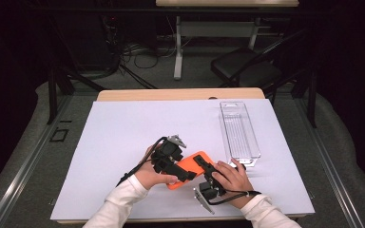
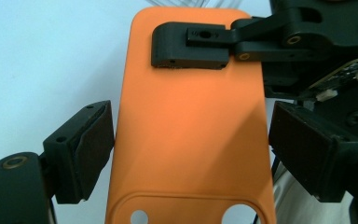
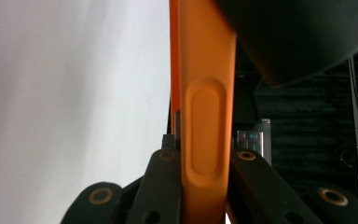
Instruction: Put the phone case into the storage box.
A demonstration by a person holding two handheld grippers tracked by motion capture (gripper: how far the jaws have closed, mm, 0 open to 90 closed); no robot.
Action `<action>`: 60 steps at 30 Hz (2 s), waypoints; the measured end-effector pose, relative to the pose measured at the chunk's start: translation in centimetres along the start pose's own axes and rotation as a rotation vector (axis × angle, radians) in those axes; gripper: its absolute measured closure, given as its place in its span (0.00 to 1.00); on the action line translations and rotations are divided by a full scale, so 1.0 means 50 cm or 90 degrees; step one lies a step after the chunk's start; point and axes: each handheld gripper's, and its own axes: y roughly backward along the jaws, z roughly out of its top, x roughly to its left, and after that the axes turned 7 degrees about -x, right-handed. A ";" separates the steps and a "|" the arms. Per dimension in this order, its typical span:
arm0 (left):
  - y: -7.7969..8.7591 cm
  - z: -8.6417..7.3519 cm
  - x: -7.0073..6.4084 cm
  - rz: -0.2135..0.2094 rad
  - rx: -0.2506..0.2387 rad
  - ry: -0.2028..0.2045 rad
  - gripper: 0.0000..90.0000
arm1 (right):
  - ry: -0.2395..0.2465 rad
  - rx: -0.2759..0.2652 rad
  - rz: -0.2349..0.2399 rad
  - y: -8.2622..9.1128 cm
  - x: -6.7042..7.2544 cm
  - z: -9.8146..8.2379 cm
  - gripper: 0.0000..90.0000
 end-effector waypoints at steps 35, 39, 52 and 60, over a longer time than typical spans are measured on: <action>0.076 -0.004 0.036 0.043 -0.065 0.002 0.18 | -0.069 0.006 0.003 0.007 -0.010 -0.024 0.97; 0.080 -0.005 0.040 0.050 -0.064 0.004 0.18 | -0.061 0.009 0.004 0.009 -0.013 -0.026 0.97; 0.112 -0.014 0.046 0.078 -0.093 -0.011 0.18 | -0.079 0.005 0.040 0.014 -0.019 -0.040 0.97; 0.139 -0.038 0.050 0.088 -0.132 -0.012 0.19 | -0.144 -0.026 0.046 0.015 -0.040 -0.046 0.97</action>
